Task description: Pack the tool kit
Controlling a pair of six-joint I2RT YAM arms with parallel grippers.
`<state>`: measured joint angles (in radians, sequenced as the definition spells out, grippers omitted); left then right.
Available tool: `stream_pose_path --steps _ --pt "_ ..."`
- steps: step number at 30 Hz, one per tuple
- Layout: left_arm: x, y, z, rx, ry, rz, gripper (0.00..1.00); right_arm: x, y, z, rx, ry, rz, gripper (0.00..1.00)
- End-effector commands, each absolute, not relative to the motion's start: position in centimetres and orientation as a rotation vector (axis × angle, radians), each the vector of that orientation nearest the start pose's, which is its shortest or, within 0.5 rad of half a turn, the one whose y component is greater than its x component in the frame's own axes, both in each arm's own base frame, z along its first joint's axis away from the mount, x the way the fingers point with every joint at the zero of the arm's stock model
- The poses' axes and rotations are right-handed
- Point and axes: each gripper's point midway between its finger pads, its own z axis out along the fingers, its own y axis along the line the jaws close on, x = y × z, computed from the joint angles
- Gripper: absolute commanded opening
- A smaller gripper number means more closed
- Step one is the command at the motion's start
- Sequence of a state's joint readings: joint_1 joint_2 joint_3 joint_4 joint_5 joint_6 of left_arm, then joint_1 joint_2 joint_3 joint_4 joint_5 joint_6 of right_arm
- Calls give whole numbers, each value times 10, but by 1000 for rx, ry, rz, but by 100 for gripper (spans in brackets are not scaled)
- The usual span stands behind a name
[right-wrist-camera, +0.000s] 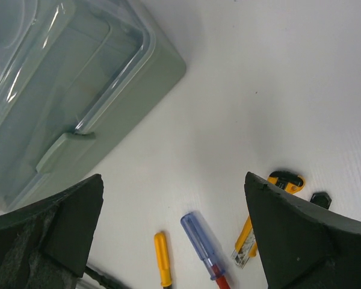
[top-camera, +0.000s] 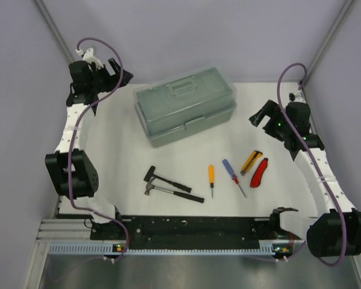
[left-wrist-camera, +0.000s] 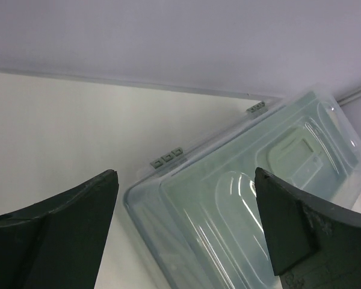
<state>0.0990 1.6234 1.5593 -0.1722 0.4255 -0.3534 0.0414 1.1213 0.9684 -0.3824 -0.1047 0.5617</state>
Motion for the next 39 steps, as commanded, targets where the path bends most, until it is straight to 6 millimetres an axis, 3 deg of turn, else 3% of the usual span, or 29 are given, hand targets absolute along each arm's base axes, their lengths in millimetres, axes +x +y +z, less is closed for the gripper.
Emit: stream_pose_path --steps 1,5,9,14,20,25,30,39 --pt "521 -59 345 -35 1727 -876 98 332 65 221 517 2073 571 99" --pt "544 -59 322 -55 1738 -939 98 326 68 217 535 2063 603 99" --pt "555 -67 310 -17 1703 -1032 98 328 88 198 409 2081 669 99" --pt "556 -78 299 10 1693 -1141 98 349 123 202 325 2026 818 99" --pt "535 -91 274 88 1725 -1258 96 392 167 198 251 2027 931 99" --pt "523 -93 250 42 1825 -1262 91 425 192 189 215 2040 967 98" --pt "501 -99 244 42 1862 -1242 88 446 217 182 218 2018 1015 95" --pt "463 -112 234 32 1928 -1180 86 482 237 175 294 2004 1005 92"
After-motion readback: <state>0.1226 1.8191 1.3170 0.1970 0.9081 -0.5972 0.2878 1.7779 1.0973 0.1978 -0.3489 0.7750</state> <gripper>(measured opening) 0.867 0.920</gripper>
